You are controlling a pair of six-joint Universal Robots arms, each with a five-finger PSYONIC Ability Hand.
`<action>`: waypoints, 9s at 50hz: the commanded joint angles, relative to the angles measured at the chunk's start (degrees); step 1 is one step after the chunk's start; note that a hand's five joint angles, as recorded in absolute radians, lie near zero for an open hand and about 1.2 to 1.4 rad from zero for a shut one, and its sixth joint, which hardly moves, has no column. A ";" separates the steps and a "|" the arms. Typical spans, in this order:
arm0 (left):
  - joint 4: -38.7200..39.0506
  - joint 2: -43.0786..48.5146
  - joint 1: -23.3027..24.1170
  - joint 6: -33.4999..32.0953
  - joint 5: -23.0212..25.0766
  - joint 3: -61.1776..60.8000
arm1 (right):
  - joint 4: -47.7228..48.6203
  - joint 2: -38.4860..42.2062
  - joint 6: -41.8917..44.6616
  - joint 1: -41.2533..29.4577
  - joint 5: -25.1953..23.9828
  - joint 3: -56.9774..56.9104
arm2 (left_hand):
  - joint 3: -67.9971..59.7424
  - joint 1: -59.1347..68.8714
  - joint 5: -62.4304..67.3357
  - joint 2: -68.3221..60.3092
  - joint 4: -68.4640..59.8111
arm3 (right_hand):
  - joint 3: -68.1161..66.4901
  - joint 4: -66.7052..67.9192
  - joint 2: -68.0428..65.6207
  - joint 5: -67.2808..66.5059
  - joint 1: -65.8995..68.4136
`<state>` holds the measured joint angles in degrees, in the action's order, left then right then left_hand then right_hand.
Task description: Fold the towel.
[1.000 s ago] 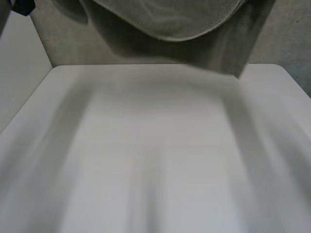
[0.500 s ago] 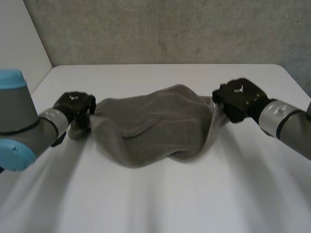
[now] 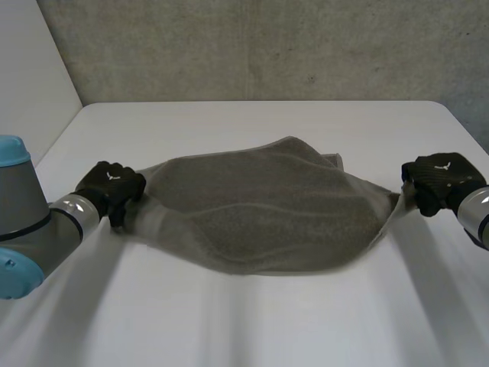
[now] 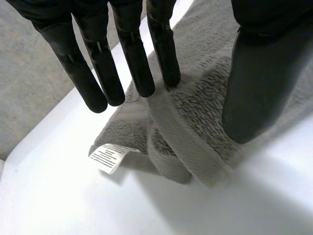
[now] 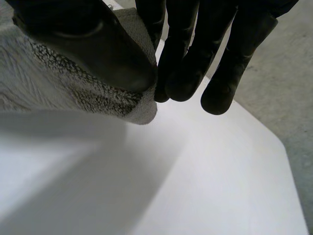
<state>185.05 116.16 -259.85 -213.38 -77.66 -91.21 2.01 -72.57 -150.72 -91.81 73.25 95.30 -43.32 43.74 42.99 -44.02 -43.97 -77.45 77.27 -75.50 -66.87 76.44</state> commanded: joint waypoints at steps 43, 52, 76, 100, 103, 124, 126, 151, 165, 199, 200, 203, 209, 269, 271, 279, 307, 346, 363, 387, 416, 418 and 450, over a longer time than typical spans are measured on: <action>10.95 2.31 -0.92 -3.27 3.83 -6.87 | 1.77 3.31 1.40 -0.56 -0.48 1.38 | 9.56 -9.98 -19.22 10.26 10.21 | -2.55 2.73 -4.50 -3.13 3.56; 10.95 8.55 0.31 -5.64 3.57 1.29 | 1.77 3.31 1.49 -0.47 -0.57 1.47 | 9.56 -9.98 -19.22 10.26 10.21 | -2.55 2.73 -4.50 -3.13 3.56; 10.24 8.65 1.36 -5.29 3.57 4.56 | 1.77 3.66 1.49 0.05 -0.48 1.11 | -16.50 16.09 6.84 -15.80 -15.86 | -2.55 2.73 -4.50 -3.13 3.56; 7.43 5.39 1.72 -5.20 3.83 1.57 | 1.68 3.66 1.49 -0.12 -0.57 1.11 | -8.61 8.19 -1.05 -7.91 -7.96 | -2.55 2.73 -4.50 -3.13 3.56; 7.43 5.39 1.72 -5.38 3.83 1.74 | 1.68 3.66 1.49 -0.12 -0.57 1.11 | -8.94 8.53 -0.72 -8.24 -8.30 | -2.55 2.73 -4.50 -3.13 3.56; 7.78 5.13 1.89 -4.85 4.27 2.71 | 1.68 3.49 1.49 -0.03 -0.48 0.94 | -36.68 36.26 27.01 -35.98 -36.03 | -2.55 2.73 -4.50 -3.13 3.56; 7.78 5.04 1.89 -4.85 4.27 2.80 | 1.68 3.49 1.49 0.05 -0.48 0.94 | -36.68 36.26 27.01 -35.98 -36.03 | -2.55 2.73 -4.50 -3.13 3.56; 3.31 -17.70 1.72 8.06 4.10 6.04 | -1.56 -18.19 -1.75 -0.47 -0.48 -5.19 | -36.68 36.26 27.01 -35.98 -36.03 | -2.55 2.73 -4.50 -3.13 3.56; -0.48 -24.32 1.54 17.91 4.27 8.51 | -17.30 -17.34 -9.94 1.28 -8.57 -24.20 | -36.68 36.26 27.01 -35.98 -36.03 | -2.55 2.73 -4.50 -3.13 3.56; 0.04 -12.27 5.24 24.24 -2.49 27.09 | 3.47 -6.97 -11.52 -10.76 5.16 -32.38 | -36.68 36.26 27.01 -35.98 -36.03 | -2.55 2.73 -4.50 -3.13 3.56; 0.92 -12.71 5.06 24.07 -2.49 23.05 | 0.13 -6.45 -11.09 -10.58 3.93 -31.15 | -36.68 36.26 27.01 -35.98 -36.03 | -2.55 2.73 -4.50 -3.13 3.56; 3.81 -12.89 5.06 23.81 -2.41 14.53 | -4.89 -4.17 -9.16 -10.41 2.25 -28.08 | -36.68 36.26 27.01 -35.98 -36.03 | -2.55 2.73 -4.50 -3.13 3.56; 10.68 -12.89 5.15 22.49 -1.53 1.13 | -6.75 -2.31 -4.14 -11.20 2.16 -19.45 | -36.68 36.26 27.01 -35.98 -36.03 | -2.55 2.73 -4.50 -3.13 3.56; 18.68 -7.09 8.22 4.29 1.29 -16.01 | -1.92 1.99 2.98 -10.76 1.89 -1.52 | -3.73 3.31 -5.93 -3.03 -3.08 | -2.55 2.73 -4.50 -3.13 3.56; 18.68 -6.92 8.22 4.29 1.29 -16.01 | -1.92 1.99 2.98 -10.76 1.89 -1.52 | -3.73 3.31 -5.93 -3.03 -3.08 | -2.55 2.73 -4.50 -3.13 3.56; 18.42 -6.39 8.31 4.20 1.29 -16.01 | -1.83 2.17 2.98 -10.67 1.89 -1.61 | 3.15 -3.57 -12.81 3.85 3.80 | -2.55 2.73 -4.50 -3.13 3.56; 18.42 -8.05 8.40 4.38 1.37 -15.13 | -1.39 4.28 3.95 -10.67 1.98 -2.05 | -24.57 24.16 14.91 -23.87 -23.93 | -2.55 2.73 -4.50 -3.13 3.56; 18.33 -34.42 3.12 7.46 0.49 -8.01 | 2.47 -30.44 0.34 -6.54 1.89 -6.09 | -36.68 36.26 27.01 -35.98 -36.03 | -2.55 2.73 -4.50 -3.13 3.56; 3.22 -23.74 0.13 12.99 0.58 -3.80 | -18.43 -15.00 -2.65 0.67 -5.84 -19.36 | -36.68 36.26 27.01 -35.98 -36.03 | -2.55 2.73 -4.50 -3.13 3.56; 0.49 -4.54 7.70 16.86 -9.44 39.80 | 10.30 0.94 -3.61 -13.48 12.61 -43.89 | -36.68 36.26 27.01 -35.98 -36.03 | -2.55 2.73 -4.50 -3.13 3.56; 15.96 -11.38 6.99 8.53 -4.34 -13.79 | -10.79 -1.34 4.56 -12.34 6.64 -7.08 | -36.68 36.26 27.01 -35.98 -36.03 | -2.55 2.73 -4.50 -3.13 3.56; 15.96 -13.24 6.90 6.93 -4.16 -15.66 | -10.89 -3.46 4.56 -12.08 6.37 -5.57 | -36.68 36.26 27.01 -35.98 -36.03 | -2.55 2.73 -4.50 -3.13 3.56; 17.45 -23.47 3.92 5.35 2.69 -26.49 | -21.44 -12.71 6.14 10.25 -14.72 -0.98 | -36.68 36.26 27.01 -35.98 -36.03 | -2.55 2.73 -4.50 -3.13 3.56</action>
<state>201.44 80.91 -256.31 -207.98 -75.13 -123.06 -20.58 -95.15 -145.53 -80.85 57.66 98.43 -88.73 82.80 86.05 -87.17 -87.53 -77.61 77.27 -75.71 -66.87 76.62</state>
